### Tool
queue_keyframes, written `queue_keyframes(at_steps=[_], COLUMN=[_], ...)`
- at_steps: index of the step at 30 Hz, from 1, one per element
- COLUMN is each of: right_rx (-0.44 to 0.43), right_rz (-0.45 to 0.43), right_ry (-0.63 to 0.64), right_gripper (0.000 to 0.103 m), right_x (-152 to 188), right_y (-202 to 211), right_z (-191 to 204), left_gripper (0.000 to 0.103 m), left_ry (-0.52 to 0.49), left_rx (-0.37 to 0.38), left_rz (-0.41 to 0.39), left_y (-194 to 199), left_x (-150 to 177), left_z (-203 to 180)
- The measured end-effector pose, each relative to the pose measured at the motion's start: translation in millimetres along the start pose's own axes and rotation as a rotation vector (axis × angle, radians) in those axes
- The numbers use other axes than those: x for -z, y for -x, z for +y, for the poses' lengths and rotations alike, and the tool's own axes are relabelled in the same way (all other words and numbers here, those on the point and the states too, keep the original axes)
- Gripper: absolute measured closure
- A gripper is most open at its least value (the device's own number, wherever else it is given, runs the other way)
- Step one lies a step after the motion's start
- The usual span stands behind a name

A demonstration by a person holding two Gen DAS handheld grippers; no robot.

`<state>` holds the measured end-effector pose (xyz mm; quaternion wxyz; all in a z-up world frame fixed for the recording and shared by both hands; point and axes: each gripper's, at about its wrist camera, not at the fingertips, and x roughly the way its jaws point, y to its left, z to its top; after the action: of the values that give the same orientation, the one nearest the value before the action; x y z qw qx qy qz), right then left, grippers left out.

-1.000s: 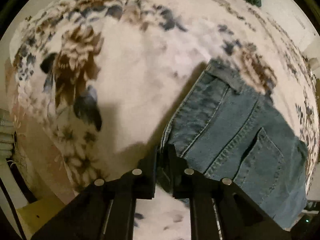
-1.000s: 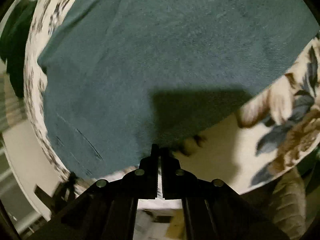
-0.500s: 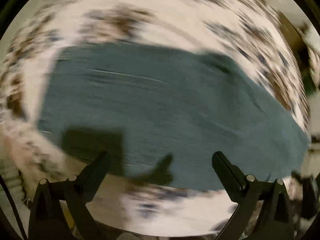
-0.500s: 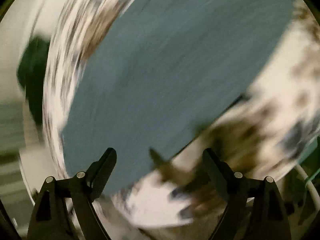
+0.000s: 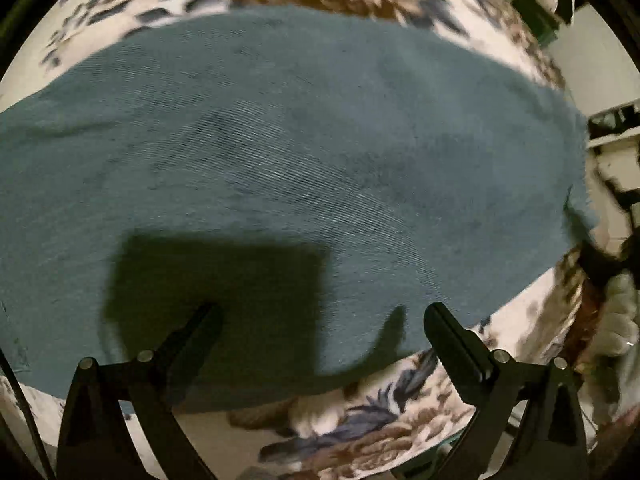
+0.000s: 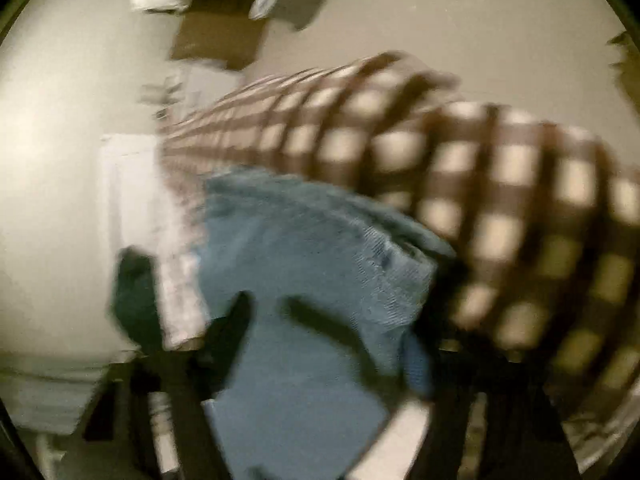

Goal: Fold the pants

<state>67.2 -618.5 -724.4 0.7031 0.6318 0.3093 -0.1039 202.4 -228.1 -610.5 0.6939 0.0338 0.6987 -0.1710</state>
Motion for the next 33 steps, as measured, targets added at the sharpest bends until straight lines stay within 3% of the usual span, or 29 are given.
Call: queue_keyframes(at_steps=[3, 4, 8, 11, 12, 14, 16, 18, 20, 21, 22, 25, 30, 33], right_rx=[0.08, 0.061, -0.015, -0.174, -0.182, -0.105, 0.025, 0.017, -0.039, -0.086, -0.136, -0.146, -0.072, -0.021], right_rz=[0.04, 0.045, 0.065, 0.116, 0.124, 0.13, 0.161, 0.163, 0.133, 0.107, 0.082, 0.049, 0.08, 0.035], right_ry=[-0.01, -0.034, -0.069, -0.031, 0.011, 0.112, 0.127, 0.096, 0.049, 0.032, 0.035, 0.131, -0.004, 0.067], right_gripper=[0.039, 0.043, 0.041, 0.043, 0.043, 0.043, 0.043, 0.046, 0.058, 0.081, 0.089, 0.088, 0.089, 0.093], right_x=[-5, -2, -7, -14, -15, -15, -14, -12, -12, -13, -12, 1, -7, 2], right_y=[-6, -7, -2, 0, 0, -5, -16, -25, -22, -18, -12, -8, -53, -38], right_z=[-16, -29, -37, -22, -12, -2, -10, -22, -21, -18, -13, 6, -17, 0], left_gripper=[0.0, 0.0, 0.0, 0.0, 0.0, 0.0, 0.0, 0.0, 0.0, 0.0, 0.0, 0.0, 0.0, 0.0], left_ry=[0.046, 0.069, 0.228, 0.27, 0.269, 0.257, 0.246, 0.242, 0.246, 0.247, 0.251, 0.255, 0.262, 0.267], left_rx=[-0.001, 0.012, 0.103, 0.111, 0.105, 0.088, 0.068, 0.047, 0.032, 0.029, 0.026, 0.018, 0.005, -0.014], left_rz=[0.028, 0.026, 0.021, 0.031, 0.033, 0.032, 0.028, 0.025, 0.027, 0.027, 0.028, 0.028, 0.027, 0.045], left_y=[-14, -15, -15, -14, -15, -16, -23, -26, -30, -30, -31, -40, -44, -50], left_x=[-12, -15, -29, -35, -37, -38, -39, -41, -45, -42, -43, -41, -37, -42], left_z=[6, 10, 35, 42, 42, 41, 31, 26, 22, 18, 18, 8, 2, -1])
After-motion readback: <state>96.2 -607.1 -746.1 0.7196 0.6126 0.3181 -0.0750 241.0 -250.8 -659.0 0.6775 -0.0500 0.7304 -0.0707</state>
